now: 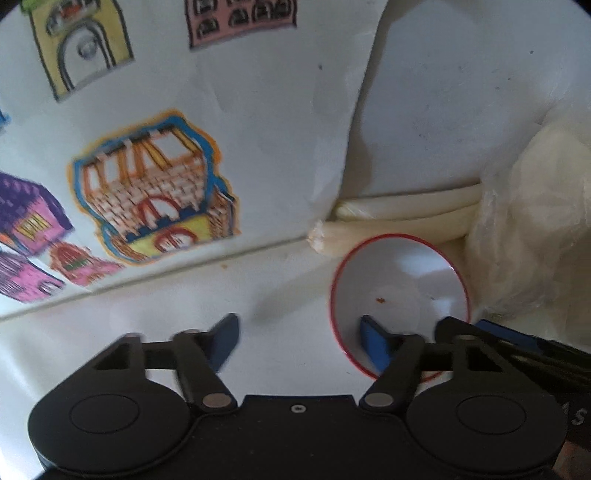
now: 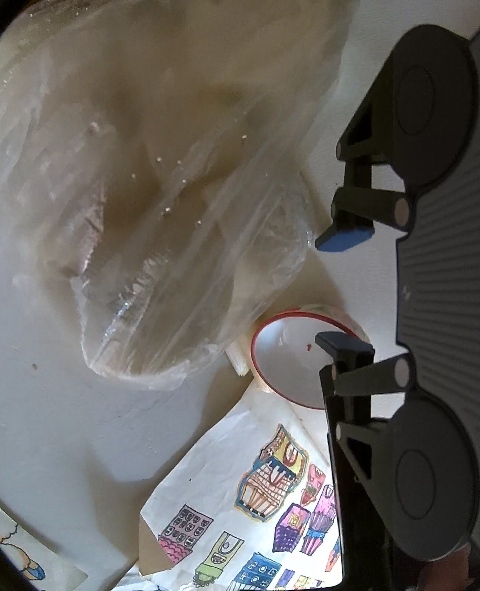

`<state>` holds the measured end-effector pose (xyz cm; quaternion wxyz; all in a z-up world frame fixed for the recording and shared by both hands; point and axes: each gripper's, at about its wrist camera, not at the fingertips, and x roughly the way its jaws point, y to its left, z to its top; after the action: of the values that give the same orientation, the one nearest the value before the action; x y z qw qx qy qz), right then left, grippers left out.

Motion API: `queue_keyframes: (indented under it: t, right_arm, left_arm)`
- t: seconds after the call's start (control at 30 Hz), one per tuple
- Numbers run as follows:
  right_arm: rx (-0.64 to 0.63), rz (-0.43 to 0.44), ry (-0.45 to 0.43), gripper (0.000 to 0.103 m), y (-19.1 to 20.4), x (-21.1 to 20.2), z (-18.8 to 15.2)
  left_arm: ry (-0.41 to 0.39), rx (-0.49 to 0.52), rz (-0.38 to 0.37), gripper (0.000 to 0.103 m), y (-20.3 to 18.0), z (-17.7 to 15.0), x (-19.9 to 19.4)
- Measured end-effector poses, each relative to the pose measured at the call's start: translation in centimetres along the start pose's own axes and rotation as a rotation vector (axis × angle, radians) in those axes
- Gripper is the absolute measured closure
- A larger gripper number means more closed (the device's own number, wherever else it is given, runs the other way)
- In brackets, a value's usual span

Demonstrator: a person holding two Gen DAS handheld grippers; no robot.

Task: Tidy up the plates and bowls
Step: 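Close the left gripper on the second white bowl rim while the right gripper grips it, then carry the second white bowl with both grippers over the nested bowls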

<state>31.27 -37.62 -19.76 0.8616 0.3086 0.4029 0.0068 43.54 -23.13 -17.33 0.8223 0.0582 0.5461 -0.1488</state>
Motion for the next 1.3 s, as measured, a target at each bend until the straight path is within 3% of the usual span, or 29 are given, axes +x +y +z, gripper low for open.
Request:
queue_keyframes:
  t: [0.1,0.2,0.3,0.5,0.87,1.3]
  right_arm:
    - [-0.017,0.011,0.006,0.059,0.2,0.2,0.0]
    - [-0.038,0.028,0.01,0.069,0.6,0.6,0.1]
    - [-0.075,0.038,0.012,0.085,1.3,0.6,0.2]
    - [-0.132,0.018,0.032,0.089,2.0,0.2,-0.3]
    - [-0.206,0.015,0.046,0.092,1.8,-4.3,-2.4]
    - [-0.26,0.038,-0.008,0.092,1.4,-14.4,-6.3]
  left_arm:
    - [0.001,-0.055,-0.084,0.068,0.0,-0.1,0.1]
    - [-0.007,-0.064,-0.116,0.083,-0.5,-0.2,0.1]
    - [-0.006,-0.081,-0.125,0.086,-0.9,-0.6,0.2]
    - [0.019,-0.139,-0.143,0.091,-0.9,-2.8,-0.8]
    - [0.012,-0.217,-0.211,0.091,-1.6,-7.2,-4.4]
    - [-0.001,-0.158,-0.284,0.092,-3.0,-11.8,-12.6]
